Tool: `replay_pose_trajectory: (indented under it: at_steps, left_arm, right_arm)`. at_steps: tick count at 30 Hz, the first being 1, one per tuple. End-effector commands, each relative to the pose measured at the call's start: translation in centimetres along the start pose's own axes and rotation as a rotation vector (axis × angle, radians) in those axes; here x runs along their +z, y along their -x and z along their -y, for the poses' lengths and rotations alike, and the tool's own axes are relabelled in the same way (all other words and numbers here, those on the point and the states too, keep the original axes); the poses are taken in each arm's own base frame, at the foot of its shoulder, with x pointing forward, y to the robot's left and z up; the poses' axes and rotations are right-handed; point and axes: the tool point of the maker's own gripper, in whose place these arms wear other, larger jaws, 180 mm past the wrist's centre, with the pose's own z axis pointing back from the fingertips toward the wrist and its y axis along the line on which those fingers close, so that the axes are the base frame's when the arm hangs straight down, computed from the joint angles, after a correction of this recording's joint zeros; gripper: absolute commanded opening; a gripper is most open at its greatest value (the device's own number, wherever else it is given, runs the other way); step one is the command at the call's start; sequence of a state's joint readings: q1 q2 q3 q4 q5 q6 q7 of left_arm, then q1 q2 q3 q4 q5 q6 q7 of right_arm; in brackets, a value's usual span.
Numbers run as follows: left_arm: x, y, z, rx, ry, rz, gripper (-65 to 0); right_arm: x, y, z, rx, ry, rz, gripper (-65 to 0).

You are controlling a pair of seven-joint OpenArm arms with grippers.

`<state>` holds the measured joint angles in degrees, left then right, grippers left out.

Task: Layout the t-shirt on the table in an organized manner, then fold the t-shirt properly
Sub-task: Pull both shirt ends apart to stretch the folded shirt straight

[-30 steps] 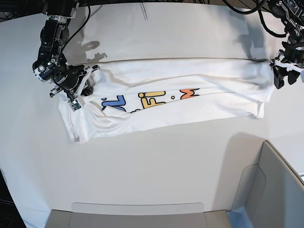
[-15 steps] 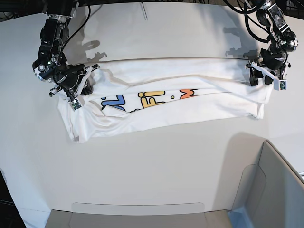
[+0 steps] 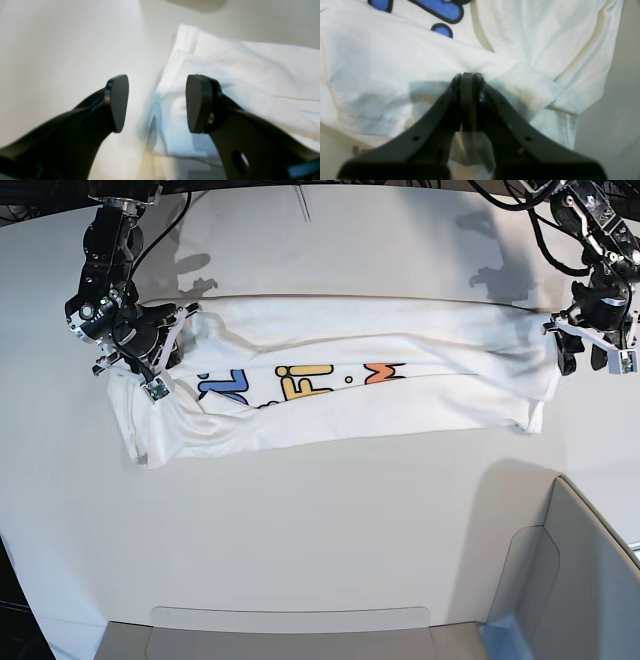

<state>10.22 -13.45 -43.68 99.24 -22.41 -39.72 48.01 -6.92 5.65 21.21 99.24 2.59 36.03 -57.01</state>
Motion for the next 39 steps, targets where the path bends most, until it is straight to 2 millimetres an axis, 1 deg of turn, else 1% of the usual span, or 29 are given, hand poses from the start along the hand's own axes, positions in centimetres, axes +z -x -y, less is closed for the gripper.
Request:
replay_pose_trajectory:
  at_steps: [1, 3, 5, 7, 10, 11, 12, 13, 16, 18, 19, 21, 24, 26, 28, 29, 31, 32, 35, 39]
  left_arm:
    - [0.3, -1.7, -0.1, -0.010, 0.004, 0.059, -28.8]
    - [0.3, -1.7, 0.0, -0.009, 0.006, 0.058, -28.8]
    - [0.3, -1.7, 0.0, -0.009, 0.006, 0.058, -28.8]
    - [0.2, -1.7, 0.0, -0.010, 0.007, 0.058, -28.8]
    - [0.2, -1.7, 0.0, -0.010, 0.007, 0.058, -28.8]
    - [0.2, -1.7, 0.0, -0.010, 0.007, 0.058, -28.8]
    - [0.2, -1.7, 0.0, -0.010, 0.007, 0.058, -28.8]
    - [0.2, -1.7, 0.0, -0.010, 0.007, 0.058, -28.8]
    - [0.2, -1.7, 0.0, -0.010, 0.007, 0.058, -28.8]
    - [0.2, -1.7, 0.0, -0.010, 0.007, 0.058, -28.8]
    - [0.2, -1.7, 0.0, -0.010, 0.007, 0.058, -28.8]
    - [0.2, -1.7, 0.0, -0.010, 0.007, 0.058, -28.8]
    - [0.2, -1.7, 0.0, -0.010, 0.007, 0.058, -28.8]
    - [0.2, -1.7, 0.0, -0.010, 0.007, 0.058, -28.8]
    - [0.2, -1.7, 0.0, -0.010, 0.007, 0.058, -28.8]
    - [0.2, -1.7, 0.1, -0.008, 0.008, 0.058, -28.8]
    - [0.2, -1.6, 0.1, -0.009, 0.009, 0.057, -28.8]
    - [0.2, -1.6, 0.1, -0.009, 0.009, 0.057, -28.8]
    - [0.1, -1.5, 0.1, -0.004, 0.010, 0.054, -28.8]
    - [-0.6, -0.1, -0.1, 0.030, 0.016, 0.022, -28.8]
  right_arm:
    - [0.8, -1.4, 0.8, 0.013, 0.029, 0.044, -61.6]
    - [1.8, -2.6, 1.0, 0.032, 0.052, 0.083, -61.5]
    - [3.1, -4.4, 1.2, 0.053, 0.074, 0.142, -61.5]
    - [4.5, -6.3, 0.7, 0.086, 0.062, 0.221, -61.5]
    - [6.0, -8.2, 0.2, 0.114, 0.036, 0.306, -61.5]
    - [6.1, -8.3, 0.5, 0.105, 0.042, 0.310, -61.5]
    - [6.4, -8.5, 1.4, 0.092, 0.063, 0.320, -61.5]
    - [6.5, -8.5, 2.8, 0.061, 0.095, 0.321, -61.4]
    - [6.0, -7.4, 6.0, -0.017, 0.135, 0.280, -61.6]
    - [5.9, -6.8, 8.3, -0.032, 0.164, 0.237, -61.6]
    - [5.9, -6.6, 9.1, -0.036, 0.172, 0.224, -61.6]
    - [5.9, -6.8, 9.5, -0.028, 0.171, 0.223, -61.6]
    - [5.8, -7.4, 9.2, -0.033, 0.146, 0.250, -61.6]
    - [4.8, -7.6, 8.4, -0.040, 0.105, 0.247, -61.6]
    - [3.7, -8.9, 7.6, -0.018, 0.064, 0.265, -61.6]
    - [3.7, -9.4, 7.5, -0.005, 0.061, 0.274, -61.6]
    - [5.0, -9.4, 8.5, 0.033, 0.106, 0.260, -61.6]
    - [5.5, -9.2, 8.9, 0.050, 0.125, 0.247, -61.6]
    - [6.2, -8.0, 9.1, 0.087, 0.147, 0.212, -61.6]
    - [7.3, -8.6, 9.3, 0.111, 0.178, 0.234, -61.6]
